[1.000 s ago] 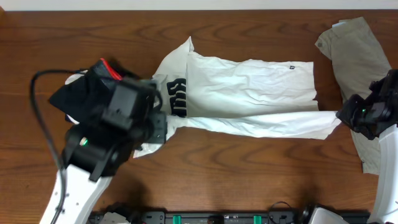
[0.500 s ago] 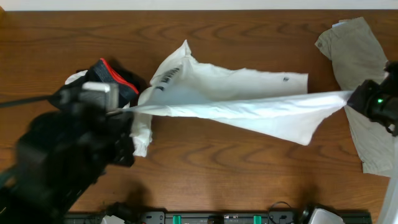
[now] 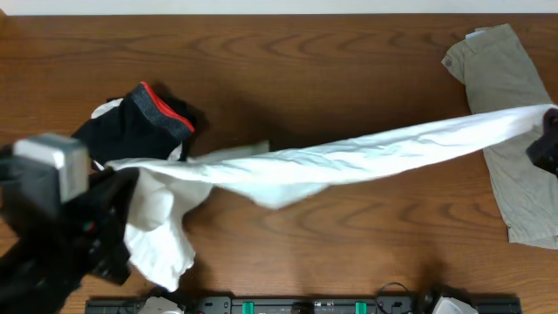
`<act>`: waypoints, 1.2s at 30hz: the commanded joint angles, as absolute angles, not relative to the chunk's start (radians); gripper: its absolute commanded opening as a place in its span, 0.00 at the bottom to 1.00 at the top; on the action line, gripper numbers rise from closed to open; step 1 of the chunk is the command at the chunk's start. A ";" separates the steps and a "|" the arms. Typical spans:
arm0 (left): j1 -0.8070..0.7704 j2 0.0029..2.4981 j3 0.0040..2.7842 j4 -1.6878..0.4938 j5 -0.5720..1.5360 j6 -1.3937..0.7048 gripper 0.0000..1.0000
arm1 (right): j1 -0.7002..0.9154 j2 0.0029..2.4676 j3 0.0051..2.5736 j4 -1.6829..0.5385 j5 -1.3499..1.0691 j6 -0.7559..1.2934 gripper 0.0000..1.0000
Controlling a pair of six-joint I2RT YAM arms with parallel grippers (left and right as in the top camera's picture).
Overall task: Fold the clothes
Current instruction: 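Lift the T-shirt high with both grippers and stretch it out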
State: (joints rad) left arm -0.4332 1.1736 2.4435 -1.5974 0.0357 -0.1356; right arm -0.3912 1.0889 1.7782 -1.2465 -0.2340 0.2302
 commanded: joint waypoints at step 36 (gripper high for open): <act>-0.434 1.366 2.734 -1.464 0.072 -0.023 0.06 | -0.407 1.338 2.438 -1.411 -0.416 0.225 0.01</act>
State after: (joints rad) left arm -0.4332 1.4609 2.6923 -1.4574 -0.0319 0.0330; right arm -0.3916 1.4353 2.4126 -1.4136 -0.3614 0.2981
